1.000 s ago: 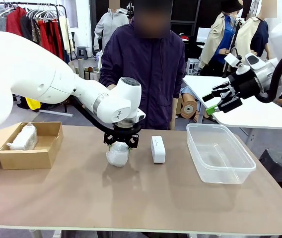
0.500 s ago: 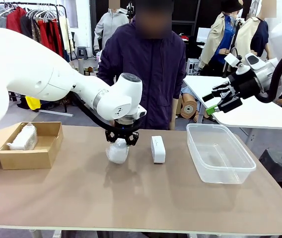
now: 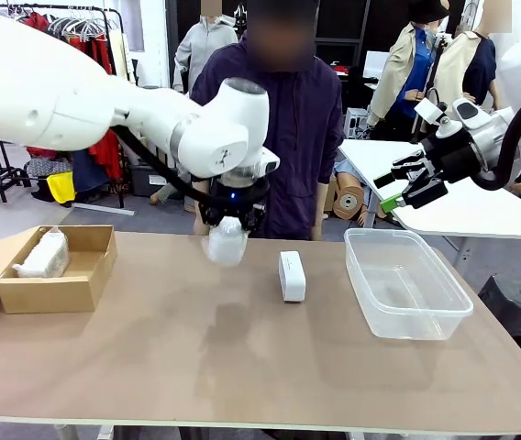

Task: Separate and place wrapped and unwrapped clocks.
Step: Pick up the Digital clock indicated by the person.

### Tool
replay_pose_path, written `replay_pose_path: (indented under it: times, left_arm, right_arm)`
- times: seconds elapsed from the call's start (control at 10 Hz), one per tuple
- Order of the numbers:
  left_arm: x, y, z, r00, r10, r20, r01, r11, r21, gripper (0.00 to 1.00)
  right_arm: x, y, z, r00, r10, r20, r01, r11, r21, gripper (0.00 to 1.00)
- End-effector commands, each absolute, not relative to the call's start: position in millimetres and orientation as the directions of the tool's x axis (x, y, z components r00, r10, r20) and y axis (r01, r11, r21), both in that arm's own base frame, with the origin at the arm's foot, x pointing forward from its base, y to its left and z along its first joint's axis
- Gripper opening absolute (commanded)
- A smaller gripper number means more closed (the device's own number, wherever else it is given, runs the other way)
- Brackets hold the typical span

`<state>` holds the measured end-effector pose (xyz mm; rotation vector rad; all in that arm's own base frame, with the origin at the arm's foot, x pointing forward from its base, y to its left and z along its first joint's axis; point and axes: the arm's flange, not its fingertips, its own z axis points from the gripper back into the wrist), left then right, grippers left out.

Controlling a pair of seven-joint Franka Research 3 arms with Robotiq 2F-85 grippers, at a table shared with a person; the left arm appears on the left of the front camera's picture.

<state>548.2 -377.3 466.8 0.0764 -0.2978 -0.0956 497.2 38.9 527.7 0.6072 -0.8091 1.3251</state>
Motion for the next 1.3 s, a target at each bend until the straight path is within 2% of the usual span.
replay_pose_path:
  times: [0.0, 0.2, 0.6, 0.8, 0.9, 1.2]
  left_arm:
    - [548, -386, 507, 0.943, -0.115, 0.313, 0.087, 0.991, 0.105, 0.0]
    - [553, -388, 541, 0.946, -0.116, 0.302, 0.092, 0.991, 0.093, 0.0]
    - [546, -397, 601, 0.925, -0.161, 0.344, 0.113, 0.981, 0.155, 0.0]
    - [541, -396, 606, 0.906, -0.202, 0.372, 0.166, 0.978, 0.126, 0.0]
    - [539, -393, 600, 0.927, -0.148, 0.346, 0.109, 0.985, 0.13, 0.0]
    - [539, -393, 600, 0.927, -0.148, 0.346, 0.109, 0.985, 0.13, 0.0]
  right_arm:
    - [496, 40, 530, 0.04, 0.594, 0.804, -0.986, 0.155, -0.066, 1.0]
    - [496, 40, 530, 0.04, 0.594, 0.804, -0.986, 0.155, -0.066, 1.0]
    - [496, 40, 530, 0.04, 0.594, 0.804, -0.986, 0.155, -0.066, 1.0]
    - [496, 40, 530, 0.04, 0.594, 0.804, -0.986, 0.155, -0.066, 1.0]
    - [496, 40, 530, 0.04, 0.594, 0.804, -0.986, 0.155, -0.066, 1.0]
    - [496, 40, 530, 0.04, 0.594, 0.804, -0.986, 0.155, -0.066, 1.0]
